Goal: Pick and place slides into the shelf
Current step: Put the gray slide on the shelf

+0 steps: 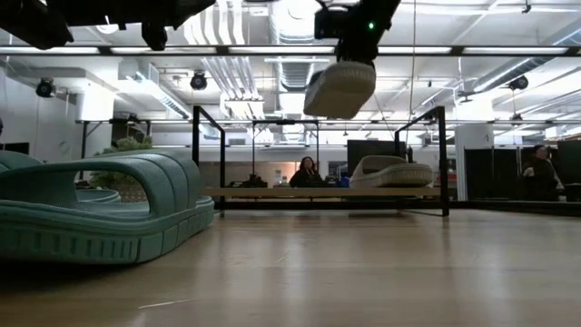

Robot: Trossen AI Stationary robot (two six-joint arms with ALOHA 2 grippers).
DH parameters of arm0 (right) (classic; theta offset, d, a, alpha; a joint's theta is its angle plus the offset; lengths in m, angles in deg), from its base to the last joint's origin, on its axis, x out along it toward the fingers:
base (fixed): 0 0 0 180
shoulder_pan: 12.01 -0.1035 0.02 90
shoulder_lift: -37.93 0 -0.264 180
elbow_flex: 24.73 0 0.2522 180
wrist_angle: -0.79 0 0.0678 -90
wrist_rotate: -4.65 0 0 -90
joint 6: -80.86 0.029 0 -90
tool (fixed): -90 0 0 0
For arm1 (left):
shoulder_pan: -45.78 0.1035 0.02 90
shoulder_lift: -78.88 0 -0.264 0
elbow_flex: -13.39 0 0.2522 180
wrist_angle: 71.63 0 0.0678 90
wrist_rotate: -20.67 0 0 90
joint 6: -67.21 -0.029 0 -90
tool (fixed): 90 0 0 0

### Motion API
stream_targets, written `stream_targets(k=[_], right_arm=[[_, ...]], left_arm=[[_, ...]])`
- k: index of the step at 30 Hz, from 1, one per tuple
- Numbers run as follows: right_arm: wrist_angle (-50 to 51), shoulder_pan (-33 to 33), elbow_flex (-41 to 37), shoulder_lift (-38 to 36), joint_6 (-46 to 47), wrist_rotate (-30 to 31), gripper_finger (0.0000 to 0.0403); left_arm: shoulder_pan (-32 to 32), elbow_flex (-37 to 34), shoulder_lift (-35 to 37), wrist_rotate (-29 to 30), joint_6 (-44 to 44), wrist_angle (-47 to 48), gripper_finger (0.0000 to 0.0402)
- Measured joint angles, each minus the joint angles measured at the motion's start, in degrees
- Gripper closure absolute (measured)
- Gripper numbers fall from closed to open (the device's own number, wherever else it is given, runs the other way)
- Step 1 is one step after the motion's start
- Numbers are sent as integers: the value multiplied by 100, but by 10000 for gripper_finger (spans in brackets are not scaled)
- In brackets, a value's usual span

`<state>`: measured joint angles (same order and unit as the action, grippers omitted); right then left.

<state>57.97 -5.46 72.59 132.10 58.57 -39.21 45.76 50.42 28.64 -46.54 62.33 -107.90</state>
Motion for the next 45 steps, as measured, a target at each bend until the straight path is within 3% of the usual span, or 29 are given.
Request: stream_targets(k=[15,35,45], right_arm=[[-1015,834,-549,9,-1185,-746,394],[-2588,1071,-1680,213,-1579,-756,394],[-3058,1075,-1703,535,-1791,-756,394]], left_arm=[[0,0,0,0,1,0,402],[-2,0,0,0,1,-1,402],[-2,0,1,2,6,-1,402]])
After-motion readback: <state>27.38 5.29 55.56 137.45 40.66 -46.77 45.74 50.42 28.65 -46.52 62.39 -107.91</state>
